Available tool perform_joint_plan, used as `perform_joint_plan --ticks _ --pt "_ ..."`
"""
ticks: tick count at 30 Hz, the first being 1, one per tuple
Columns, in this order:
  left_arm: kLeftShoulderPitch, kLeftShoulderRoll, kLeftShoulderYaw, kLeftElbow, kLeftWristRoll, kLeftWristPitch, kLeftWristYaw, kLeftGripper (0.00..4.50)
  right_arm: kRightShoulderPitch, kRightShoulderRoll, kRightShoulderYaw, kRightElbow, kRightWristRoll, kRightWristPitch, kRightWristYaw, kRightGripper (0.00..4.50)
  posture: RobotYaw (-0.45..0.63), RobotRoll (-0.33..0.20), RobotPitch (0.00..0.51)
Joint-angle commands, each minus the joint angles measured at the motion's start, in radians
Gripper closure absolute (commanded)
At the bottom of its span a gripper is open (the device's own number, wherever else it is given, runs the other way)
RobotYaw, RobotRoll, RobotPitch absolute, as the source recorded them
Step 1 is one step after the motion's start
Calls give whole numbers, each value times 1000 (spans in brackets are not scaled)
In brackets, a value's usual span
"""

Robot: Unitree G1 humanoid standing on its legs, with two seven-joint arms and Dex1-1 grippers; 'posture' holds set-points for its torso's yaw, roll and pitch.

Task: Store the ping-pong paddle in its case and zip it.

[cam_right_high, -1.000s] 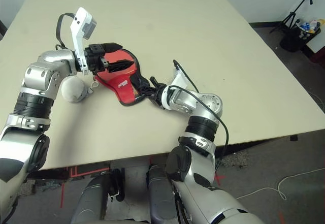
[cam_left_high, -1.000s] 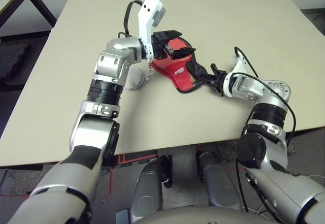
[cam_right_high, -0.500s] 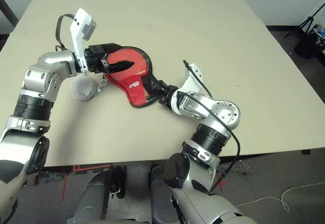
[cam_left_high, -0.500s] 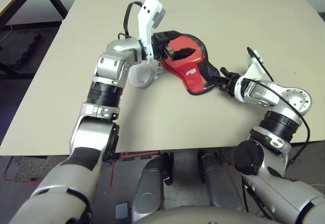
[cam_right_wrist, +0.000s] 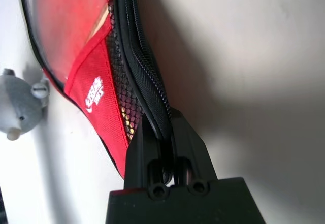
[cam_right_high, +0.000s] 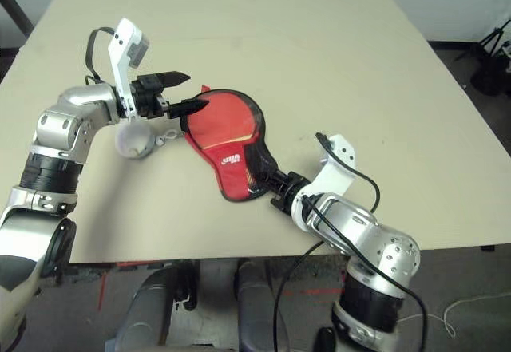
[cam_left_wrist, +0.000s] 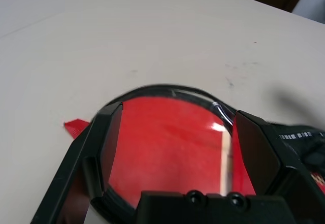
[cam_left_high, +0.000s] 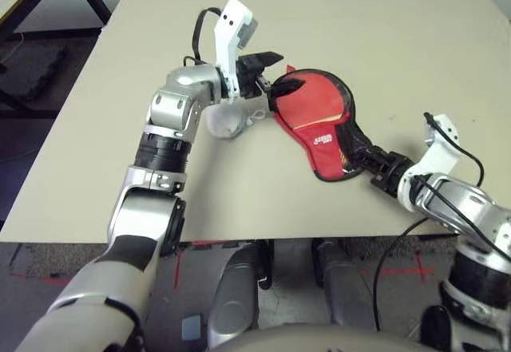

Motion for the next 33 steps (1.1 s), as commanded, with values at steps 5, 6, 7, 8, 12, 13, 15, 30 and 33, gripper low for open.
perform_joint_plan --ticks 5,6,7,8,12,13,15,30,33 --pt "-12 -16 -17 18 -2 -3 -10 0 87 -124 176 -152 16 -272 -27 4485 -109 0 255" --pt "-12 -15 -17 17 -2 -3 -11 0 102 -136 198 -175 16 -306 -32 4485 -111 0 255" --pt "-13 -13 -16 18 -2 -3 -12 0 119 -149 220 -199 16 -342 -39 4485 -111 0 256" --pt "-13 -12 -16 20 -2 -4 -13 0 131 -163 239 -219 16 -373 -43 4485 -111 0 256" --pt "-10 -10 -16 17 -2 -1 -13 0 169 -224 304 -283 16 -485 -54 4485 -110 0 257" --pt "-9 -10 -15 15 -2 0 -13 0 172 -237 320 -296 16 -511 -58 4485 -117 0 259" --pt "-7 -11 -16 14 -2 1 -12 0 174 -265 349 -313 16 -552 -60 4485 -117 0 259" --pt "-10 -13 -18 18 -2 3 -17 0 254 -415 422 -347 16 -663 8 4485 -122 0 264" --pt "-12 -13 -19 23 0 0 -19 0 262 -432 434 -350 16 -670 29 4485 -122 0 264"
